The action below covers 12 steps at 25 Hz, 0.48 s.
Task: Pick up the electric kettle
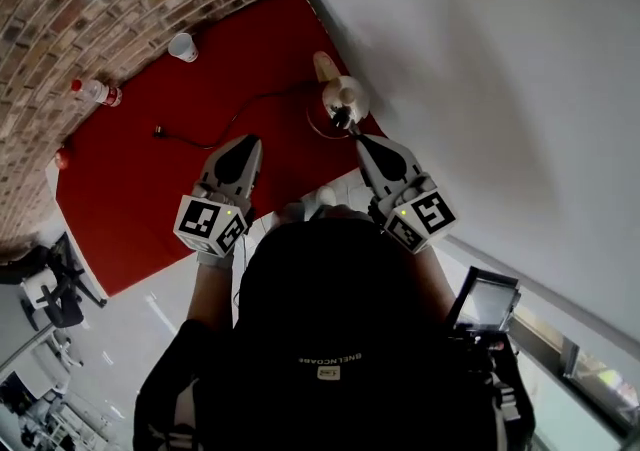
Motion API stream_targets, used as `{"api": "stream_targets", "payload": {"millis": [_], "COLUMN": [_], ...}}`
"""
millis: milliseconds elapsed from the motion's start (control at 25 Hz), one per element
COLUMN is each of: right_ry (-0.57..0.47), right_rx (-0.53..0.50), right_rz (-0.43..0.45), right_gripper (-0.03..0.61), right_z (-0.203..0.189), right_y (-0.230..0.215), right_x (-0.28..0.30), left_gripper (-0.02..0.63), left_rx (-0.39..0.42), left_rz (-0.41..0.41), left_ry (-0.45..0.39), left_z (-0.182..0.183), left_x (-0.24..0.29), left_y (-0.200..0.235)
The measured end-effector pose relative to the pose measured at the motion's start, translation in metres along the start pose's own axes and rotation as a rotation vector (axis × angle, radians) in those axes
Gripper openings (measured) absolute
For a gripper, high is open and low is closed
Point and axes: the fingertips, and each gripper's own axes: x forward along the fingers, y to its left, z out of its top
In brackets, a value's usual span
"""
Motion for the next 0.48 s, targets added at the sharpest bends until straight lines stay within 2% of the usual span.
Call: {"api": "stream_targets", "payload": {"millis": [480], "right_ry": [0.014], "right_rx": [0.02], "right_rz": [-0.217], "right_gripper": [0.008], "right_z": [-0.016], "right_y": [-0.014], "right_x": [-0.034], "left_gripper": [0.069], "left_rx": [0.079], "left_rz": [-0.14], "left_ry": [0.081], "left_z": [-0.016], "left_x": [0.065], "left_y": [0.023]}}
